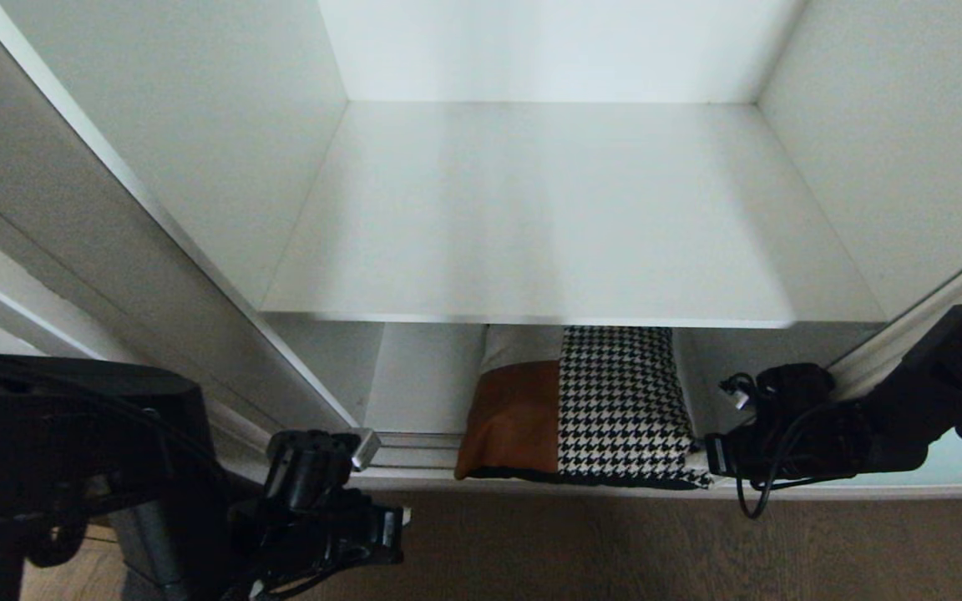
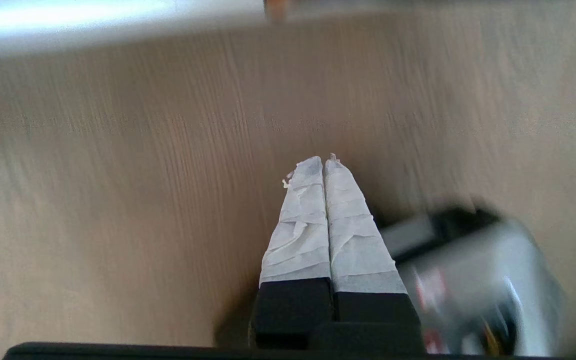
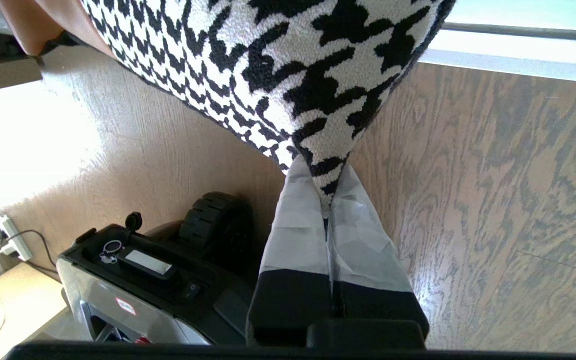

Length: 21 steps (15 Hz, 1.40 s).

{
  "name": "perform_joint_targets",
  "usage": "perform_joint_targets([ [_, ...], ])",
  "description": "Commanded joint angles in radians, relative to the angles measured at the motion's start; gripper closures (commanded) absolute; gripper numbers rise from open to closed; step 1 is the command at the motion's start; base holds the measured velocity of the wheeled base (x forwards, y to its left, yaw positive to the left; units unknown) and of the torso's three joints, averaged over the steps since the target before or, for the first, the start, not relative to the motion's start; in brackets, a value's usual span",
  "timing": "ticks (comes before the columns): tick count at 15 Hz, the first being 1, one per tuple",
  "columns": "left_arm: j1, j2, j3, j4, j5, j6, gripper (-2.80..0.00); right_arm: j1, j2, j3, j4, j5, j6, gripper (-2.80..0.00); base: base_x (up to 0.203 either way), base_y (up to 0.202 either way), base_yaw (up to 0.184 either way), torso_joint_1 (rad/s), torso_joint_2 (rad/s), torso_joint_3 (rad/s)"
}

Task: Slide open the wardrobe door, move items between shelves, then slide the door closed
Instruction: Place the pillow on the higher shelf

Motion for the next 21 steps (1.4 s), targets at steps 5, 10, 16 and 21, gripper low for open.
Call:
perform_joint_targets([
  [5,-0.017,0.199,-0.198,0.026,0.034,0.046,0.00,-0.001,0.001,0.003,-0.002,0.003,0.002,0.00,0.000,0.000,0.000,0.000,0.00,0.000],
  [10,-0.016,0.246,-0.368,0.180,0.061,0.049,-2.42,-0.002,-0.011,0.021,-0.004,0.005,0.000,0.00,0.000,0.000,0.000,0.000,0.00,0.000],
  [16,-0.008,0.304,-0.485,0.229,0.118,0.111,-2.80,-0.014,-0.050,0.058,-0.023,0.068,0.006,0.00,0.000,0.000,0.000,0.000,0.00,0.000],
  [21,-0.018,0.349,-0.609,0.228,0.141,0.113,-2.80,-0.033,-0.122,0.105,-0.019,0.151,0.009,0.00,0.000,0.000,0.000,0.000,0.00,0.000],
])
